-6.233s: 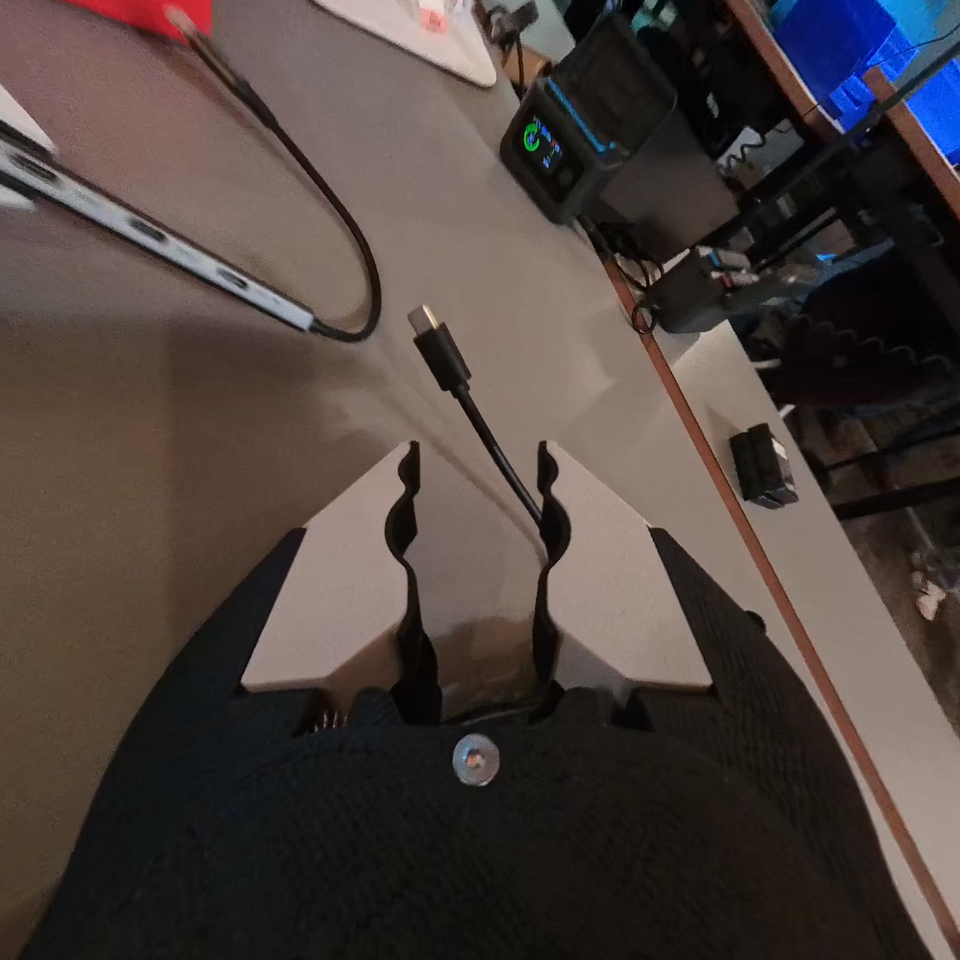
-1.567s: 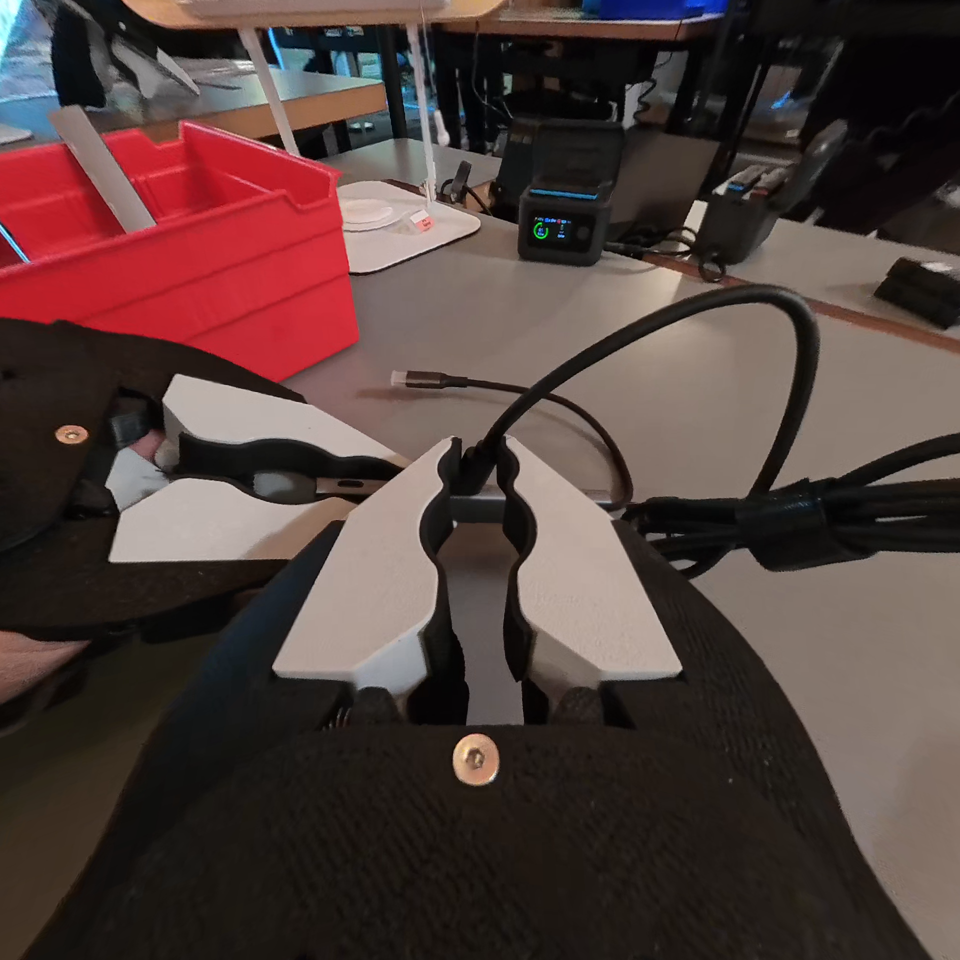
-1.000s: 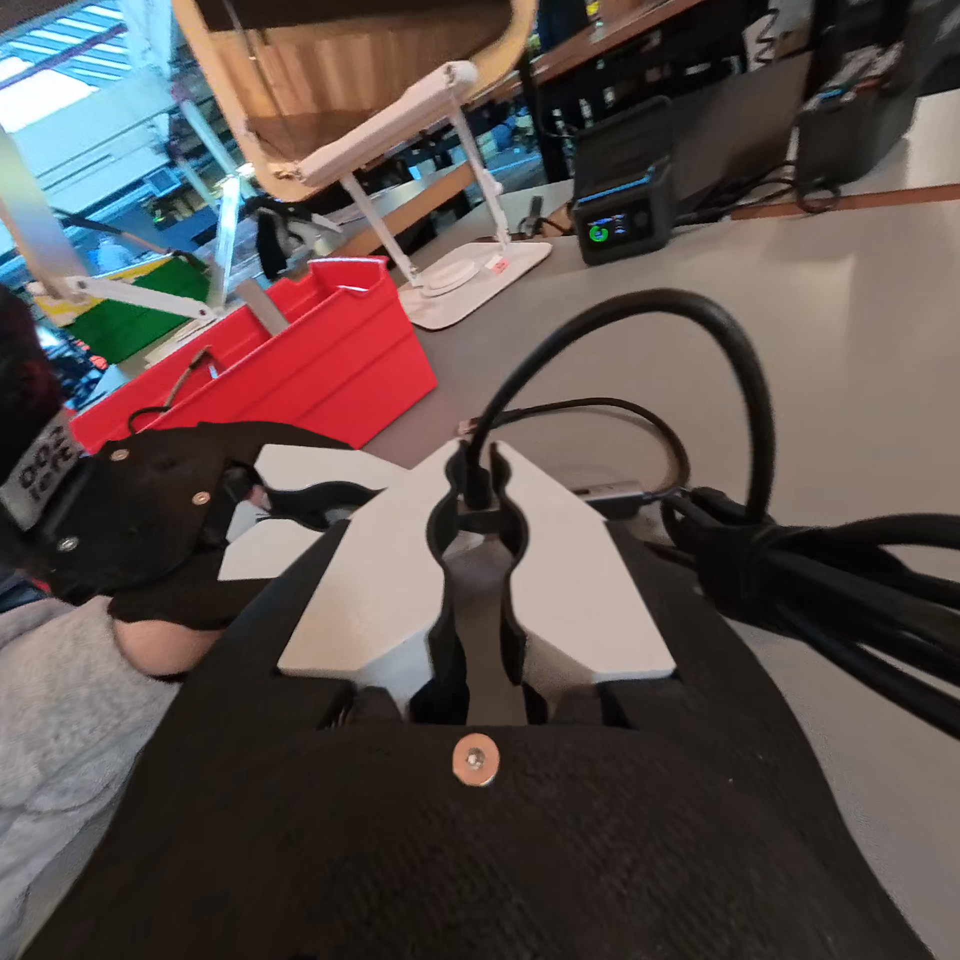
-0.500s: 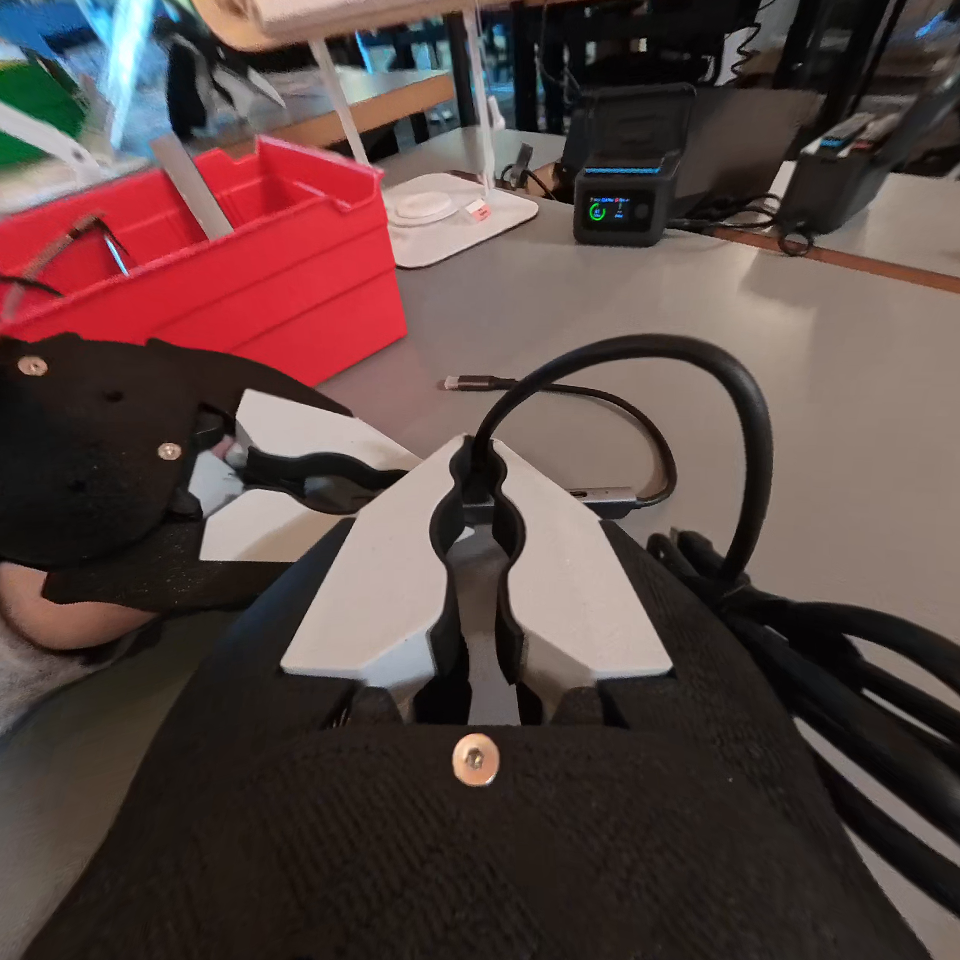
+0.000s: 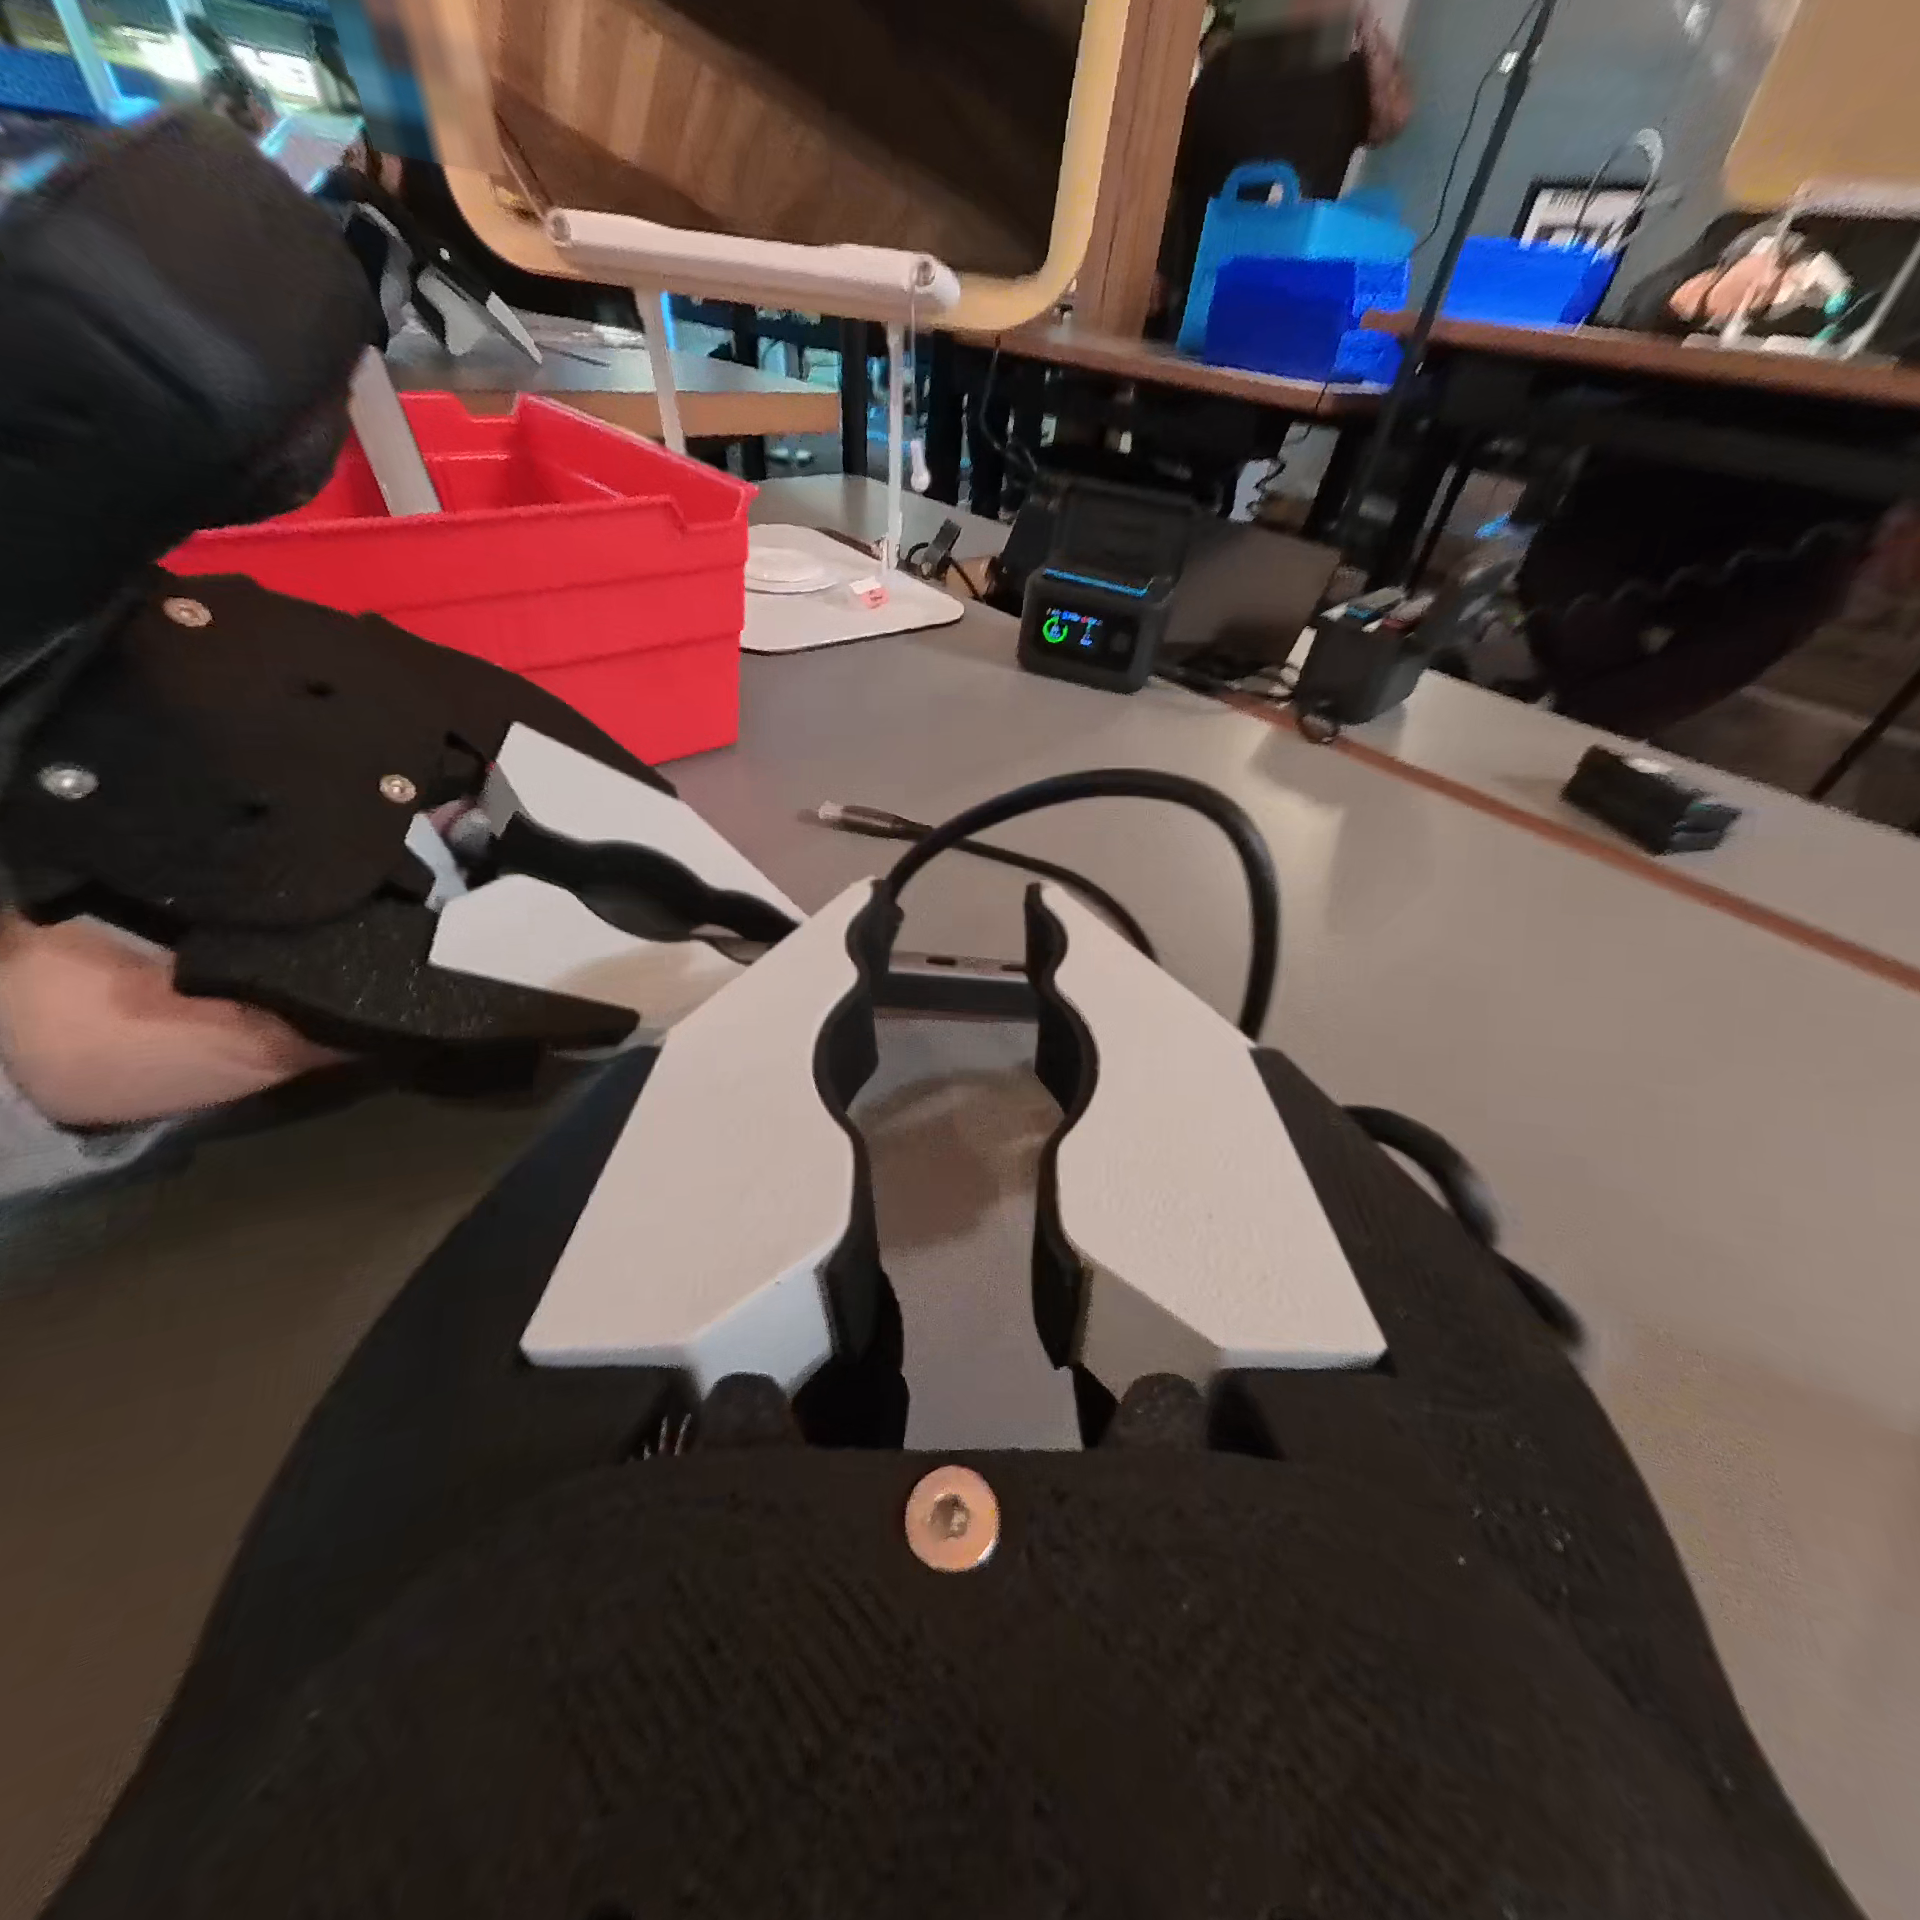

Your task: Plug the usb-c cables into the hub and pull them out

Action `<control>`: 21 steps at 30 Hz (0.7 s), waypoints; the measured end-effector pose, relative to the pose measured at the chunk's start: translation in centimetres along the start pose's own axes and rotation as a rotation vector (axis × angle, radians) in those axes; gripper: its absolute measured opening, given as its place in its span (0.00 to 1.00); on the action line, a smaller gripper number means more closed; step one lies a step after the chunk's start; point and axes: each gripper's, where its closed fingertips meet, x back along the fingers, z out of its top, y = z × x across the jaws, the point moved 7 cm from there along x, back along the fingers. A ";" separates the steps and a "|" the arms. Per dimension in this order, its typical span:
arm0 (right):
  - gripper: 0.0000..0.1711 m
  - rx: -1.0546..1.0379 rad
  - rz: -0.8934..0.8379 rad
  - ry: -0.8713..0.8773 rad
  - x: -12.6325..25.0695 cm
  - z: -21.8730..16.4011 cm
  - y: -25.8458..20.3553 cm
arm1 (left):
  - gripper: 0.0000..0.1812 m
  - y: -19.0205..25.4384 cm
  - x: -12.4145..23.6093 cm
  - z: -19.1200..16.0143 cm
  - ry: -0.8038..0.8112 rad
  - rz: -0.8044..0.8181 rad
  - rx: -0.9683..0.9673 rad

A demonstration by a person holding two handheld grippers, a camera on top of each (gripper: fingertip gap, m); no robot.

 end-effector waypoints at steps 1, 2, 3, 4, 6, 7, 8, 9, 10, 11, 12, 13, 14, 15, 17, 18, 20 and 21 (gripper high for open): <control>0.14 0.021 -0.011 0.020 0.8 0.0 0.1 | 0.04 0.1 0.0 0.0 0.006 0.010 -0.019; 0.14 0.044 -0.020 0.045 1.7 0.1 0.1 | 0.04 0.2 0.1 0.0 0.013 0.021 -0.041; 0.13 0.071 -0.038 0.073 2.6 0.1 0.1 | 0.04 0.3 0.2 0.1 0.020 0.031 -0.064; 0.12 0.105 -0.069 0.104 3.6 0.2 0.2 | 0.04 0.5 0.2 0.1 0.027 0.044 -0.087; 0.10 0.197 -0.150 0.160 5.4 0.3 0.5 | 0.05 0.7 0.4 0.0 0.040 0.077 -0.130; 0.09 0.240 -0.187 0.189 6.2 0.5 0.5 | 0.05 0.8 0.6 0.0 0.042 0.092 -0.149; 0.09 0.273 -0.217 0.218 7.0 0.7 0.5 | 0.09 1.0 0.7 0.0 0.048 0.108 -0.156; 0.09 0.298 -0.246 0.240 7.6 0.8 0.6 | 0.15 1.1 1.0 0.1 0.054 0.110 -0.149; 0.09 0.314 -0.271 0.250 8.0 0.8 0.7 | 0.23 1.2 1.2 0.2 0.052 0.100 -0.127; 0.09 0.320 -0.284 0.248 8.2 0.8 0.8 | 0.29 1.5 1.6 0.3 0.057 0.072 -0.089; 0.09 0.313 -0.289 0.239 8.3 0.7 1.0 | 0.33 1.9 2.0 0.5 0.063 0.032 -0.044; 0.09 0.300 -0.292 0.233 8.4 0.6 1.2 | 0.37 2.3 2.6 0.6 0.065 -0.014 -0.007; 0.09 0.284 -0.294 0.232 8.4 0.6 1.4 | 0.40 2.9 3.3 0.9 0.068 -0.062 0.021; 0.09 0.267 -0.291 0.235 8.4 0.6 1.6 | 0.41 3.6 4.4 1.2 0.082 -0.122 0.045; 0.09 0.236 -0.282 0.236 8.4 0.5 1.7 | 0.40 5.0 7.7 2.3 0.150 -0.240 0.083; 0.09 0.225 -0.282 0.236 8.4 0.5 1.8 | 0.39 5.4 9.8 2.9 0.191 -0.281 0.094; 0.09 0.204 -0.279 0.233 8.4 0.5 2.0 | 0.37 4.8 14.3 3.8 0.266 -0.278 0.116; 0.09 0.193 -0.275 0.234 8.3 0.5 2.0 | 0.35 3.7 16.6 4.0 0.296 -0.227 0.113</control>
